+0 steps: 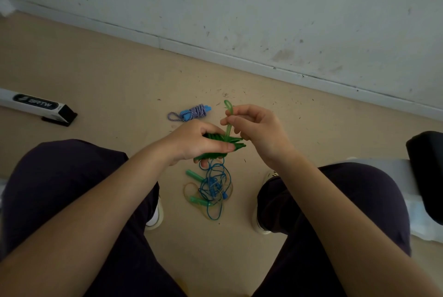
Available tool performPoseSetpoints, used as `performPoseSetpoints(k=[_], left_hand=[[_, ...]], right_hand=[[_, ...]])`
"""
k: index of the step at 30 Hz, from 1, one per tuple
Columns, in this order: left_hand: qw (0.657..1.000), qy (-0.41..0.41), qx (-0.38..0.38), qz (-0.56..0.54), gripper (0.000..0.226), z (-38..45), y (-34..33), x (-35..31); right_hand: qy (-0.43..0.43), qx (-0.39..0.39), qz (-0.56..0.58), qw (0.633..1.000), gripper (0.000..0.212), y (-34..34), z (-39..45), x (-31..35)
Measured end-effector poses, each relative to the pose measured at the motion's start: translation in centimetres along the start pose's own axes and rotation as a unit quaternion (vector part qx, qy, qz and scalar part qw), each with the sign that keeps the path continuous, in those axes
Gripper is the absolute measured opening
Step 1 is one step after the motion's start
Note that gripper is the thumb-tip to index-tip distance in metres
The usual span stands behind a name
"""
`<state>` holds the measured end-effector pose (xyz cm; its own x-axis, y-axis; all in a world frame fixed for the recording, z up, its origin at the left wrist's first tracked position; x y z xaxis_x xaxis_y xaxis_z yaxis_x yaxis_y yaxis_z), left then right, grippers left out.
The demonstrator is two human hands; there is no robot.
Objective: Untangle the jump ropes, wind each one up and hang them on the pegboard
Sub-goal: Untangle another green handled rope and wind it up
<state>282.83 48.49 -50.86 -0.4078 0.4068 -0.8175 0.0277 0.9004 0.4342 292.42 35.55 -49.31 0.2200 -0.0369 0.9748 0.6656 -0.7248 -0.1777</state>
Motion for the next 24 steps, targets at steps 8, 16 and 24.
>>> performPoseSetpoints(k=[8,16,24], left_hand=[[1.000,-0.013,0.004,0.009,0.020,0.2,-0.1,0.1],[1.000,-0.013,0.003,0.012,0.027,0.6,-0.3,0.7],[0.990,-0.012,-0.134,-0.045,0.049,1.0,1.3,1.3]], right_hand=[[-0.013,0.026,0.076,0.997,0.024,0.1,0.2,-0.2],[-0.006,0.014,0.095,0.995,0.008,0.2,0.1,0.4],[0.046,-0.038,0.074,0.995,0.001,1.4,0.2,1.3]])
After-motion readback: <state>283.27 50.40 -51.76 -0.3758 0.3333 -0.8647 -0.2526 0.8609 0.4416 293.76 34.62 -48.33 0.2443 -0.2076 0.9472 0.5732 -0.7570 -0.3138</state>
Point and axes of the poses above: each hand's wrist, its own z-axis towards the middle knuckle, its own y-axis out of the back of the hand, x = y × z, the point moved 3 cm from there along z, towards the middle knuckle, and after that the axes turned 12 degrees about z, right-handed, at the moved point
